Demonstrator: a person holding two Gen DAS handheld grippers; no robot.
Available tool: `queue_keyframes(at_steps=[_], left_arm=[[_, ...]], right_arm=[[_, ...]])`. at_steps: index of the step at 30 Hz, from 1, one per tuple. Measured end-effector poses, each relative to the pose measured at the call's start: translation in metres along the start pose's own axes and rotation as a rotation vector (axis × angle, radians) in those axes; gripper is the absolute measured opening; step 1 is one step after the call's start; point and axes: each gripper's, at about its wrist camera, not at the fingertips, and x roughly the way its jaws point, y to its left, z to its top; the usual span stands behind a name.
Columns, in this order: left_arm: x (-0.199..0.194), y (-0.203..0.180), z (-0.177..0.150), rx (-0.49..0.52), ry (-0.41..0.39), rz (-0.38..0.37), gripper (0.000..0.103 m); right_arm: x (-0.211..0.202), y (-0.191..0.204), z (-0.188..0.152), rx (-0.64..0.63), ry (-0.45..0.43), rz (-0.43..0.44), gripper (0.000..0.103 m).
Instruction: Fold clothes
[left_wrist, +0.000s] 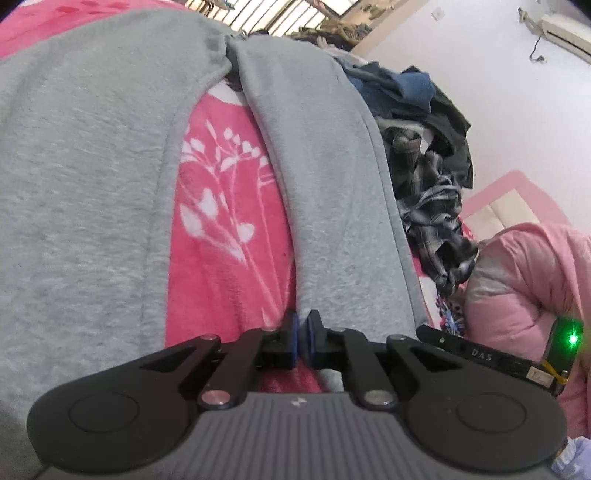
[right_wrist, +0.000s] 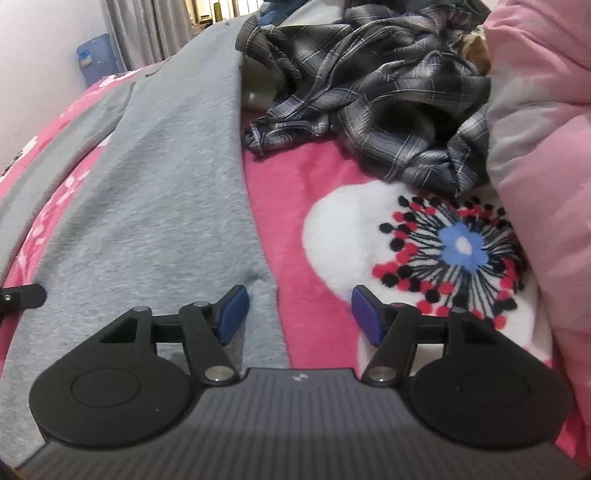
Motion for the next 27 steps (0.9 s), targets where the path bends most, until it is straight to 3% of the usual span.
queue_keyframes(at_steps=[2, 4, 5, 7, 9, 12, 14, 17, 19, 22, 24, 25, 27], left_arm=[[-0.010, 0.001, -0.001, 0.008, -0.028, 0.026, 0.006], [-0.026, 0.001, -0.001, 0.012, -0.072, 0.104, 0.003], [-0.035, -0.001, -0.001, 0.024, -0.098, 0.137, 0.004], [-0.052, -0.015, -0.004, 0.110, -0.171, 0.187, 0.010], [-0.067, -0.036, -0.013, 0.214, -0.209, 0.115, 0.010], [-0.071, -0.068, -0.031, 0.373, -0.118, -0.069, 0.021], [-0.065, -0.089, -0.052, 0.498, -0.027, -0.140, 0.023], [-0.047, -0.104, -0.086, 0.595, 0.133, -0.158, 0.023], [-0.034, -0.112, -0.109, 0.716, 0.233, -0.089, 0.022], [-0.042, -0.130, -0.129, 0.897, 0.229, 0.000, 0.021], [-0.049, -0.130, -0.132, 0.889, 0.262, 0.019, 0.020], [-0.053, -0.129, -0.133, 0.867, 0.275, 0.022, 0.020], [-0.064, -0.126, -0.136, 0.818, 0.293, 0.023, 0.020]], right_arm=[[-0.001, -0.002, 0.001, 0.004, 0.001, -0.032, 0.070], [-0.004, -0.006, 0.000, 0.004, -0.009, -0.105, 0.075], [-0.004, -0.011, -0.001, 0.011, -0.013, -0.151, 0.083], [-0.002, -0.030, -0.003, 0.078, -0.005, -0.220, 0.085], [-0.003, -0.052, -0.004, 0.193, 0.001, -0.182, 0.086], [-0.020, -0.057, 0.000, 0.219, -0.043, -0.216, 0.078], [-0.036, -0.046, 0.003, 0.128, -0.099, -0.228, 0.079], [-0.058, -0.009, 0.003, -0.111, -0.072, -0.127, 0.079], [-0.071, 0.021, -0.004, -0.297, -0.041, -0.061, 0.079], [-0.069, 0.070, -0.038, -0.724, 0.052, -0.118, 0.079], [-0.059, 0.083, -0.068, -0.974, 0.118, -0.174, 0.078], [-0.056, 0.083, -0.078, -1.036, 0.127, -0.187, 0.078], [-0.058, 0.066, -0.070, -0.932, 0.154, -0.153, 0.079]])
